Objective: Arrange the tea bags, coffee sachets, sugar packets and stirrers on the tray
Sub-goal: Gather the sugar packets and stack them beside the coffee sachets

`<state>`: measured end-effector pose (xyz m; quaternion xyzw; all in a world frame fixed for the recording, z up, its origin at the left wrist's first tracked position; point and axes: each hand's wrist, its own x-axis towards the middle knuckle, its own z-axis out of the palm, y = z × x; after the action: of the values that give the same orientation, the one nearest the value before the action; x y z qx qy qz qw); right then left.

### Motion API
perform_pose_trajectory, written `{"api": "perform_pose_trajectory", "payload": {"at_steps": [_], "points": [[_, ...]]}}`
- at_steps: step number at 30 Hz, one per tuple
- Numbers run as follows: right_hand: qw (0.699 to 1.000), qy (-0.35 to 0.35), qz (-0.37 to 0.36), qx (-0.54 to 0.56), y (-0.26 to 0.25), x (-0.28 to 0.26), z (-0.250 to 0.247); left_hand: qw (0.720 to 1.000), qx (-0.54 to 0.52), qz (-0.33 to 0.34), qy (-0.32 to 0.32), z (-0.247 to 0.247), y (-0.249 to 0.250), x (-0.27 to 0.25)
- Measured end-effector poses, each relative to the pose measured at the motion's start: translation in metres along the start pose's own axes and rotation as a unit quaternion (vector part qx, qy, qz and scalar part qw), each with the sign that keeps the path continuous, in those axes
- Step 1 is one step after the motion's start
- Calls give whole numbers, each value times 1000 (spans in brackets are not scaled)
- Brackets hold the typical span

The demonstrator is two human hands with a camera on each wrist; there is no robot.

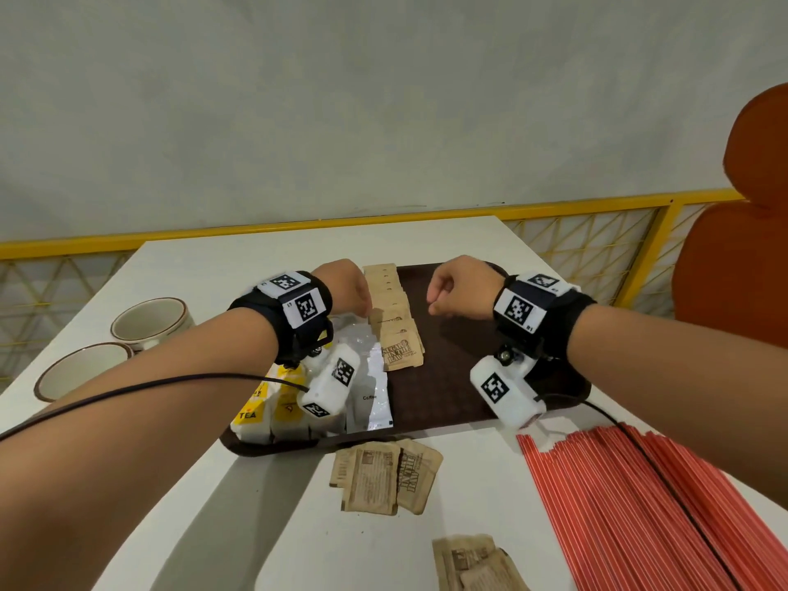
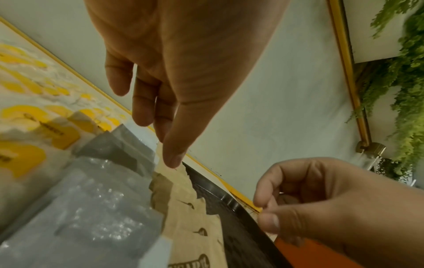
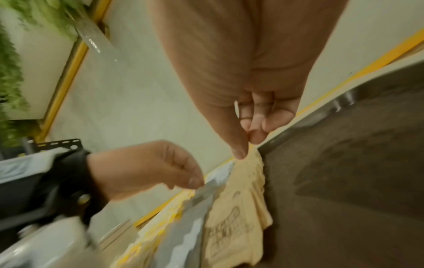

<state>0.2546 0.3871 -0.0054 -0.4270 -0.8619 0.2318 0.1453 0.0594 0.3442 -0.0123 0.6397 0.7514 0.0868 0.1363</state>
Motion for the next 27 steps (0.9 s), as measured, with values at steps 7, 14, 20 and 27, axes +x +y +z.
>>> {"api": "perform_pose_trajectory", "payload": {"at_steps": [7,14,20,27], "points": [[992,-79,-68,-71,-5,-5,22,996,4,67,-51,8,18,-8],[984,-90,-54,-147,-4,4,33,990,97,64,-77,17,31,-4],[984,-103,-35,-139,-3,5,35,990,95,57,-84,19,32,1],[988,-106,-24,-106,-1,2,32,995,46,38,-74,11,25,8]]}}
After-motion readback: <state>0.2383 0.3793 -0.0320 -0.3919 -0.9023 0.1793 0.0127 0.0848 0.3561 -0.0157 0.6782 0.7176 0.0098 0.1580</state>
